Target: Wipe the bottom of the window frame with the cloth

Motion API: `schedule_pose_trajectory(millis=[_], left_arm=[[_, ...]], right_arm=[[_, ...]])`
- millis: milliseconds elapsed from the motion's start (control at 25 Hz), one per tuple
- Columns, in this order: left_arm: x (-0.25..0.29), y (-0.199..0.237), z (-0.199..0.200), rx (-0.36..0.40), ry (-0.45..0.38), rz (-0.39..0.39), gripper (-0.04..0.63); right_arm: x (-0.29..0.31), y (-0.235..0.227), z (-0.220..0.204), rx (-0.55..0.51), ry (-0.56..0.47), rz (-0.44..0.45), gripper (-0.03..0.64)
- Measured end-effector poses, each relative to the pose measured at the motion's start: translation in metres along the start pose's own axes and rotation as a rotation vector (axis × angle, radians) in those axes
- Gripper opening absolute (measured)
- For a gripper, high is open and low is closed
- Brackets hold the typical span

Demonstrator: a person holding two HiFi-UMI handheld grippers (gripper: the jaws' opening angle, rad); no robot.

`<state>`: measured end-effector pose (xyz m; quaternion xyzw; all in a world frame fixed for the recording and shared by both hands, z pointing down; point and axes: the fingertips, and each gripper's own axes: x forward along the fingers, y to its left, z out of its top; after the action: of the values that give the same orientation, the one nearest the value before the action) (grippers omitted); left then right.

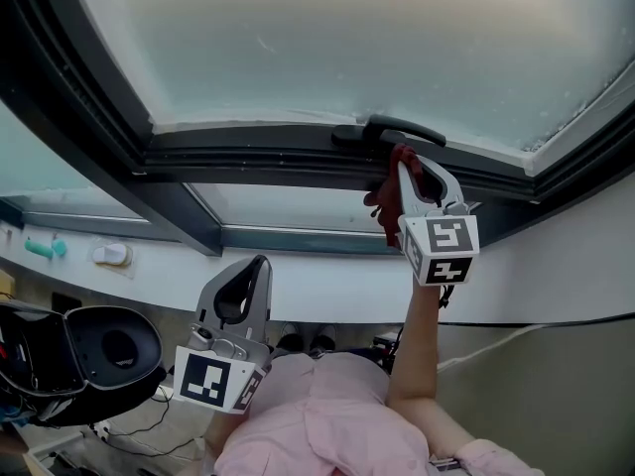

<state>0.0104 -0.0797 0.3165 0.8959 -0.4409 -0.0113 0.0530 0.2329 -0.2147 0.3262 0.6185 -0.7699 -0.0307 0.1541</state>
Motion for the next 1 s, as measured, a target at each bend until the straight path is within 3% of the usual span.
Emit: schedule_pose_trajectory(millis=[1000], left_arm=[[0.025, -0.055, -0.012, -0.005, -0.017, -0.006, -0.003]], right_arm=[[-0.016, -0.033, -0.012, -0.011, -0.038, 0.047, 0.051]])
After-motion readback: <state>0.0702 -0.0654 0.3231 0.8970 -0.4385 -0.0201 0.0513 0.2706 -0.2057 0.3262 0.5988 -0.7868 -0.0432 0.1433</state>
